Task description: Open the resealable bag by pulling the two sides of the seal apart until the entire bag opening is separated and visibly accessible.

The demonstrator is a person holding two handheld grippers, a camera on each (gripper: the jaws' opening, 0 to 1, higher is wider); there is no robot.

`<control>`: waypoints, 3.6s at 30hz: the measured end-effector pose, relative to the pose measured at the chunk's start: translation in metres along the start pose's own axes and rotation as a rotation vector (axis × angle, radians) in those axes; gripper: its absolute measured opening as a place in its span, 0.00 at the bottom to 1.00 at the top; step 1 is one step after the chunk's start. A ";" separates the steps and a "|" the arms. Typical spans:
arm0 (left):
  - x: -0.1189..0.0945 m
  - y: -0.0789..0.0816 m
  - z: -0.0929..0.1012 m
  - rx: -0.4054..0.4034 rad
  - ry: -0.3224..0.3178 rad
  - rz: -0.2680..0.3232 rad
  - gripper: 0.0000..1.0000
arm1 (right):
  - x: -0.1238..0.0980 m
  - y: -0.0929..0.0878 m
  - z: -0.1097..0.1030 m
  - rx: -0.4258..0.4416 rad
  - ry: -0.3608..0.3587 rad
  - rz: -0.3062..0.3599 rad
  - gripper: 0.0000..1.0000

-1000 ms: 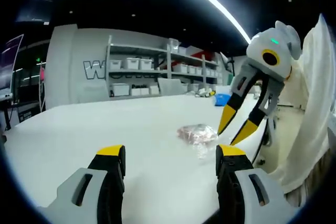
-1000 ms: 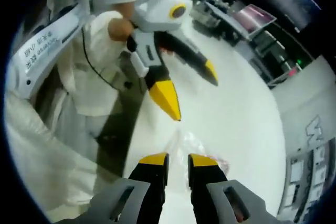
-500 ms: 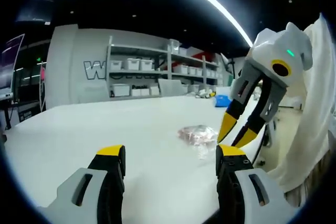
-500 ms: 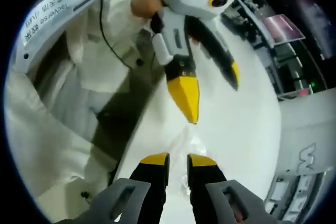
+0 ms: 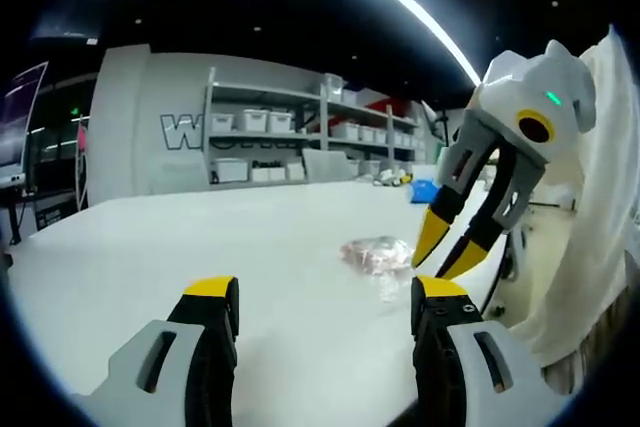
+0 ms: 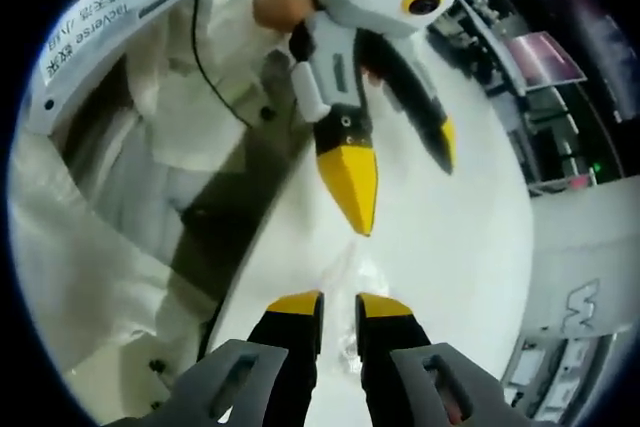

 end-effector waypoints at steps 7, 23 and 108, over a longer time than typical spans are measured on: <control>0.000 -0.001 -0.001 -0.003 0.002 -0.003 0.69 | 0.005 0.002 -0.005 0.017 0.001 -0.004 0.08; 0.000 -0.001 -0.002 -0.004 0.002 -0.004 0.69 | 0.021 -0.002 -0.016 0.150 0.004 0.041 0.06; 0.048 0.041 0.111 1.586 -0.360 -0.203 0.16 | 0.025 -0.084 -0.023 1.185 0.113 0.975 0.00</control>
Point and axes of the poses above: the point that each gripper's makers call its tool centre point, and the gripper's own axes: x roughly forward along the fingers, z roughly to its right, y roughly out of its top, the point moved 10 cm from there along -x, roughly backward along the fingers, and after that the axes turned 1 degree about x, right-handed, at the moved point
